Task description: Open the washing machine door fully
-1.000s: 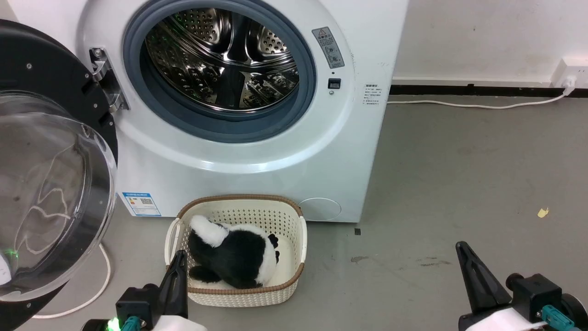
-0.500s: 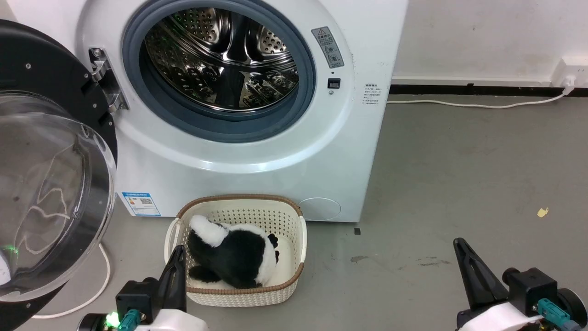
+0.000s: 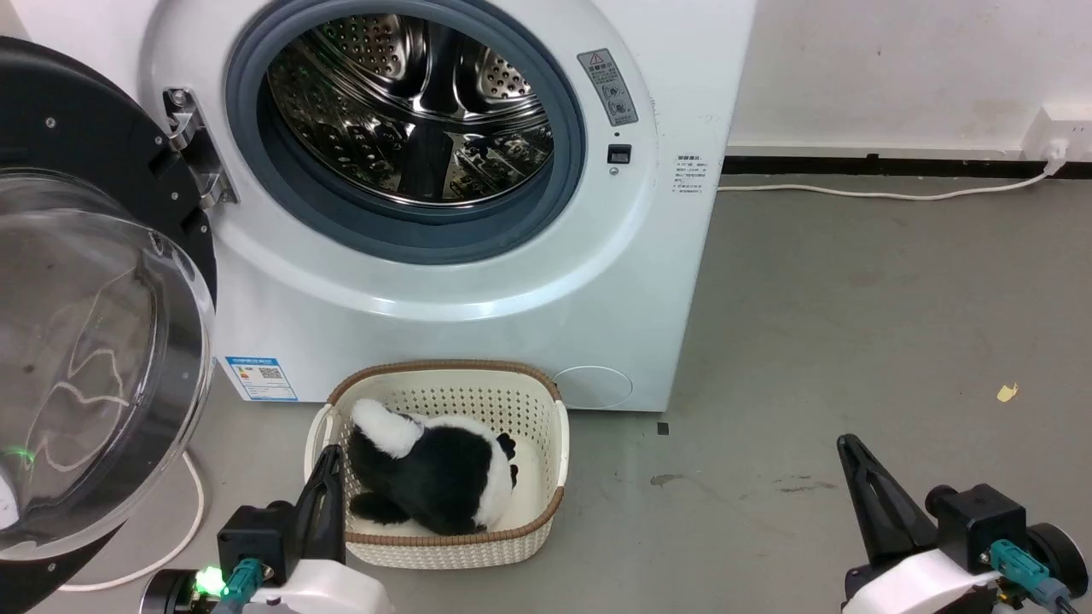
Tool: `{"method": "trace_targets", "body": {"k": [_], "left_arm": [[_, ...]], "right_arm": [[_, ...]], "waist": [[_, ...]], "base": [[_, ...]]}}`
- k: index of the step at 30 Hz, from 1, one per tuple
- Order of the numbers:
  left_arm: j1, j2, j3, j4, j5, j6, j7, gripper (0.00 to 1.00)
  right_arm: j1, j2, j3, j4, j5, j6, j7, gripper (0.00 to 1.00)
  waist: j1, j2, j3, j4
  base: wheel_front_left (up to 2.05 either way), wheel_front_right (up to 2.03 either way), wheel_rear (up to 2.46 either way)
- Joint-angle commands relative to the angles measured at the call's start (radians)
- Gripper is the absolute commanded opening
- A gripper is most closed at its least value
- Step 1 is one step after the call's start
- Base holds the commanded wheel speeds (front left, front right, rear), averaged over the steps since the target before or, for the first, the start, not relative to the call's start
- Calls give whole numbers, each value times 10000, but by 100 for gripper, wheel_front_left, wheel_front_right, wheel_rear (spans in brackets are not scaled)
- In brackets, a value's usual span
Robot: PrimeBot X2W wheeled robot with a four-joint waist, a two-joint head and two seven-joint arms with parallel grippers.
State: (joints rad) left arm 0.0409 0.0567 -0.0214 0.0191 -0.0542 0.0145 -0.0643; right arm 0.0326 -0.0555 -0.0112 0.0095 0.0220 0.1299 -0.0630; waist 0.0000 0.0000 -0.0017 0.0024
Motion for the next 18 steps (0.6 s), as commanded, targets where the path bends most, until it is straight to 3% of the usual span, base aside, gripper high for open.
{"method": "trace_targets", "body": {"k": [1,18], "left_arm": [[-153,-1,28,-58,98,-52,73,0],[-308,-40,141,-138,367,-108,419,0]], "right_arm": [[-113,41,26,-51,-62,6,54,0],[-242,48,78,-78,-157,7,403,0]], "waist": [[0,0,1,-1],[0,0,11,-15]], "base": [[0,0,0],[0,0,0]]}}
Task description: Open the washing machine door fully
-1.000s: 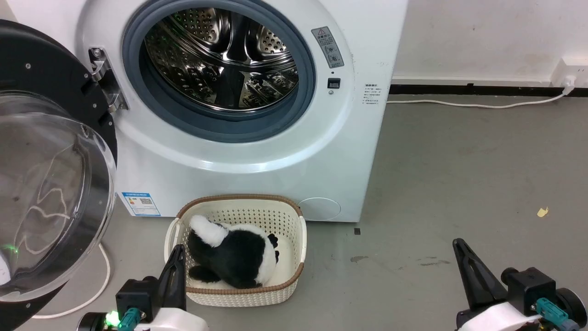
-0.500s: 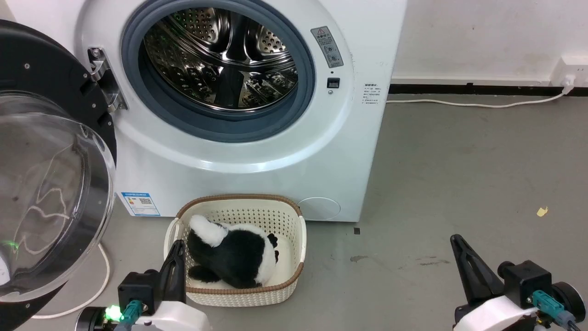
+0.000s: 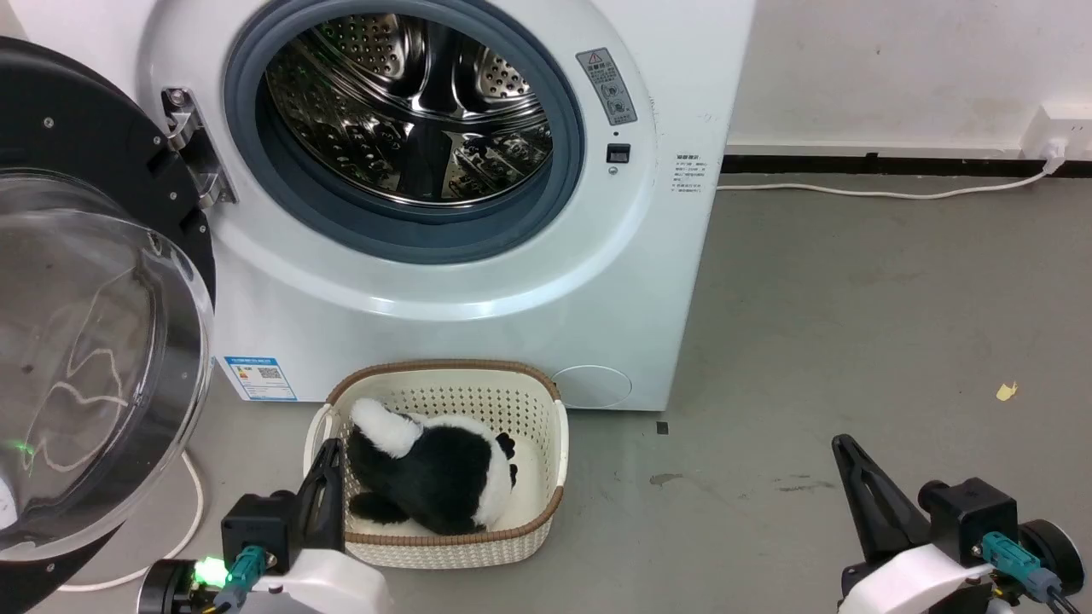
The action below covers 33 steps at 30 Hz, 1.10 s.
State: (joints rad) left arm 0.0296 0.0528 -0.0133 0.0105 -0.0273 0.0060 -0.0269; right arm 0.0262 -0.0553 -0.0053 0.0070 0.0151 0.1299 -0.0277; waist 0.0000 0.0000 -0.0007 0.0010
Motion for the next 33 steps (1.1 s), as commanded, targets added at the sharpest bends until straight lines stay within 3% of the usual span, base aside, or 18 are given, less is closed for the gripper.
{"method": "trace_targets", "body": {"k": [1,33], "left_arm": [[-204,-3,67,-57,114,-27,65,0],[-296,-26,133,-105,273,-60,269,0]], "right_arm": [[-186,47,22,-54,-94,7,71,0],[-262,51,53,-70,-151,8,277,0]], "waist": [[0,0,1,-1],[0,0,7,-10]], "base": [[0,0,0],[0,0,0]]}}
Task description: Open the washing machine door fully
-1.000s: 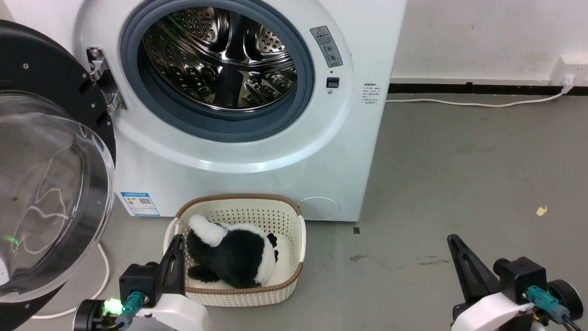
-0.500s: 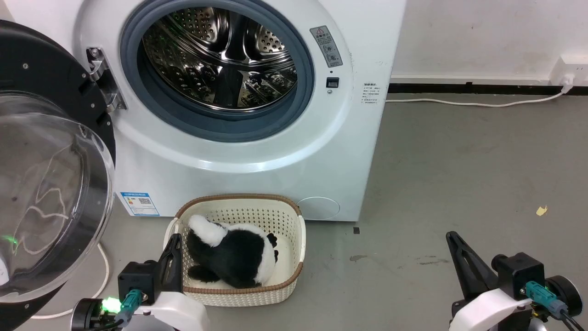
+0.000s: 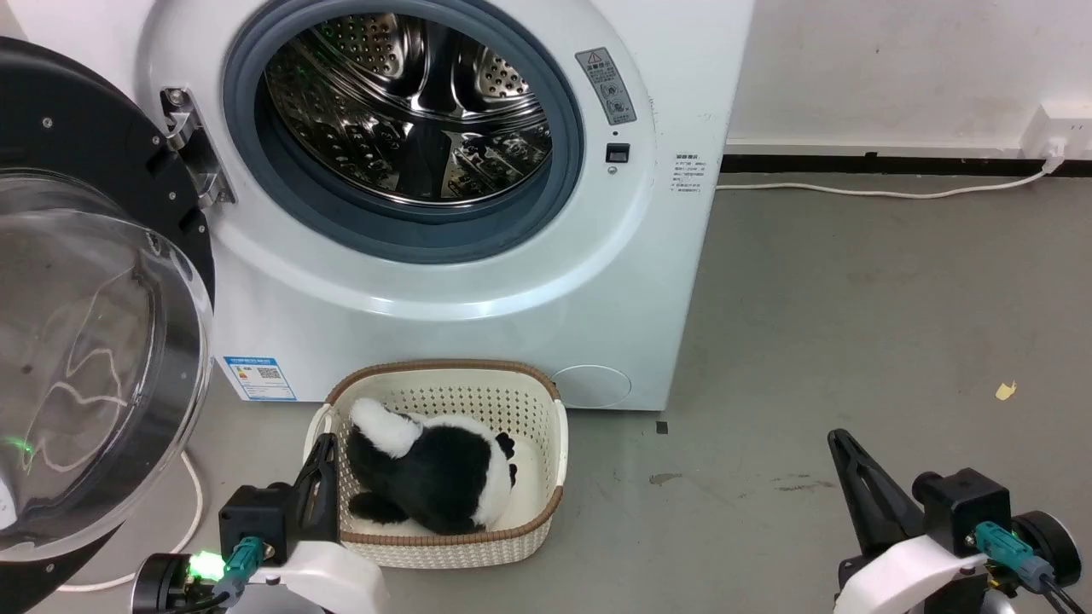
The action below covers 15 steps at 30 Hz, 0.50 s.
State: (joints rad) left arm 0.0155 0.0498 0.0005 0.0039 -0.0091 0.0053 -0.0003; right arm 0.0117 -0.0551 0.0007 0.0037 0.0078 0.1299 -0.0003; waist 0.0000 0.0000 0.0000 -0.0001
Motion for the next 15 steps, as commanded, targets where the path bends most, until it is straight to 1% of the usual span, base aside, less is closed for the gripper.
{"method": "trace_targets", "body": {"k": [1,15], "left_arm": [[-155,5,-5,-39,91,-53,3,0],[-155,5,-5,-39,91,-53,3,0]], "right_arm": [[-117,49,-7,-37,-78,8,3,0],[-117,49,-7,-37,-78,8,3,0]], "waist": [[0,0,0,1],[0,0,0,1]], "base": [[0,0,0],[0,0,0]]}}
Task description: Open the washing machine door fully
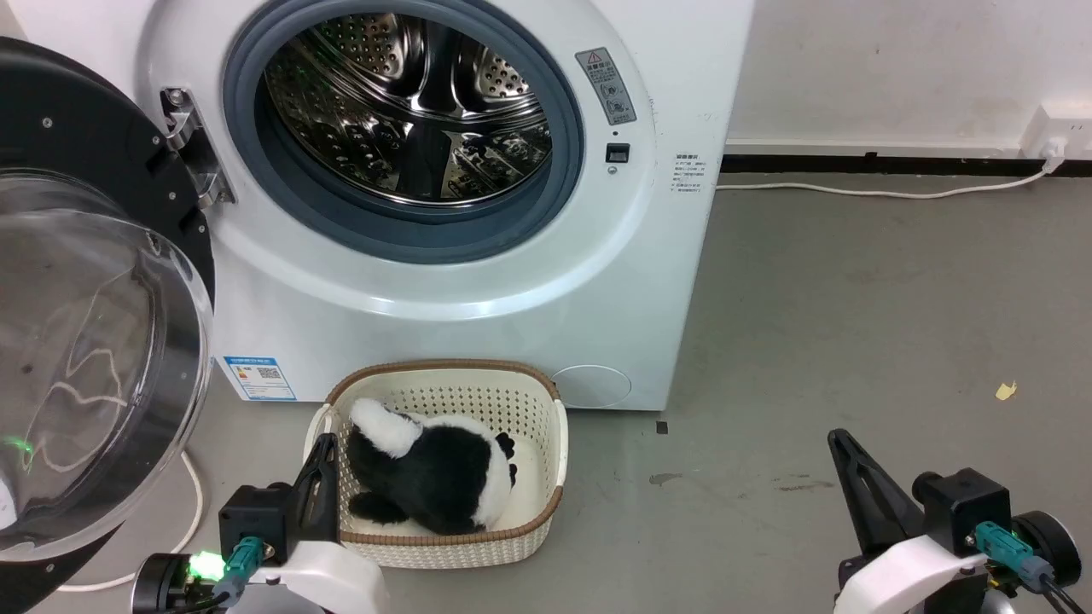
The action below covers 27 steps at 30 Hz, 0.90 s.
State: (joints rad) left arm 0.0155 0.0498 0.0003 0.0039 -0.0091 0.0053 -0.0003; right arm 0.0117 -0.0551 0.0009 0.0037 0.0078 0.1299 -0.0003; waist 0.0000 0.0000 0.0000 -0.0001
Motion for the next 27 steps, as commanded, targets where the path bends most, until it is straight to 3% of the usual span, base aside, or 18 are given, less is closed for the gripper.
{"method": "trace_targets", "body": {"k": [1,27], "left_arm": [[-155,5,-3,-39,91,-53,3,0],[-155,5,-3,-39,91,-53,3,0]], "right_arm": [[-117,49,-9,-37,-78,8,3,0],[-117,49,-9,-37,-78,8,3,0]], "waist": [[0,0,0,1],[0,0,0,1]], "base": [[0,0,0],[0,0,0]]}}
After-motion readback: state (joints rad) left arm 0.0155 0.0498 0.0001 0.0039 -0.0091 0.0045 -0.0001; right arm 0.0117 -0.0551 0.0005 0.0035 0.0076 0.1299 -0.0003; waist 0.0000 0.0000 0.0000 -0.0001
